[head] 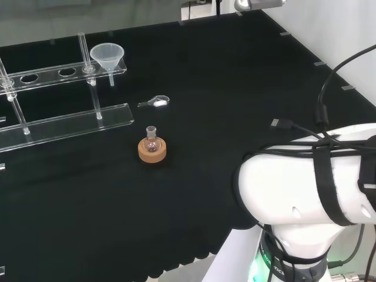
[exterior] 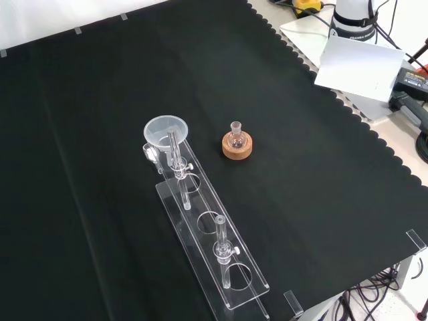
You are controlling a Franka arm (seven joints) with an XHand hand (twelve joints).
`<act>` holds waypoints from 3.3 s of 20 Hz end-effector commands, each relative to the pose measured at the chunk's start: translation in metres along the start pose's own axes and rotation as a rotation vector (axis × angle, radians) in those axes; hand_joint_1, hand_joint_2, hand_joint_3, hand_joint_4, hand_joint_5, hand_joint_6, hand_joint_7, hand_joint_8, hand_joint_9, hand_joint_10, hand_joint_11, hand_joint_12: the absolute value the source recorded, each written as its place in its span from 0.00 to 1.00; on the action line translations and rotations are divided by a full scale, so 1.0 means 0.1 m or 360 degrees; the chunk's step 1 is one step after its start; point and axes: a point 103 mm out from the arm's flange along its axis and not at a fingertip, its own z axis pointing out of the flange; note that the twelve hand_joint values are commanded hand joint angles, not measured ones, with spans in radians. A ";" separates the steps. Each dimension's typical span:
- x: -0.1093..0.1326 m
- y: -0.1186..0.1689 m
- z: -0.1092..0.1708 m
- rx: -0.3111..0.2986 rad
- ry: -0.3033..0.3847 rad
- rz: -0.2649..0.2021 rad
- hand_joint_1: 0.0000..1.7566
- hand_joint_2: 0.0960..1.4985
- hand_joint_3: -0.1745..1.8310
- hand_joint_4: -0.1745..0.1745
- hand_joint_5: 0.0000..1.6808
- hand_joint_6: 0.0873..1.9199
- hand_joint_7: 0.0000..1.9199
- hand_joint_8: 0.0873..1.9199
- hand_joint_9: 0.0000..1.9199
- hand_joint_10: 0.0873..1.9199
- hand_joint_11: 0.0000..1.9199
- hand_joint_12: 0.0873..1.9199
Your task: Pick up the funnel from the transparent funnel stand.
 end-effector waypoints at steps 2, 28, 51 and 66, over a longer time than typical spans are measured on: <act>-0.04 0.02 -0.01 -0.0012 -0.0005 -0.0002 0.00 0.74 0.34 0.60 0.08 0.02 0.01 0.07 0.02 0.28 0.02 0.67; 0.20 0.68 0.27 0.0100 -0.0011 -0.0038 0.00 0.77 0.29 0.59 0.10 0.00 0.00 0.08 0.03 0.28 0.01 0.70; 1.16 1.83 0.90 0.0368 -0.0171 -0.0343 0.08 0.69 0.25 0.55 0.10 0.00 0.01 0.12 0.02 0.29 0.00 0.69; 1.59 1.99 1.47 0.0637 -0.0207 -0.0395 0.25 0.55 0.20 0.56 0.13 0.00 0.00 0.22 0.06 0.34 0.00 0.74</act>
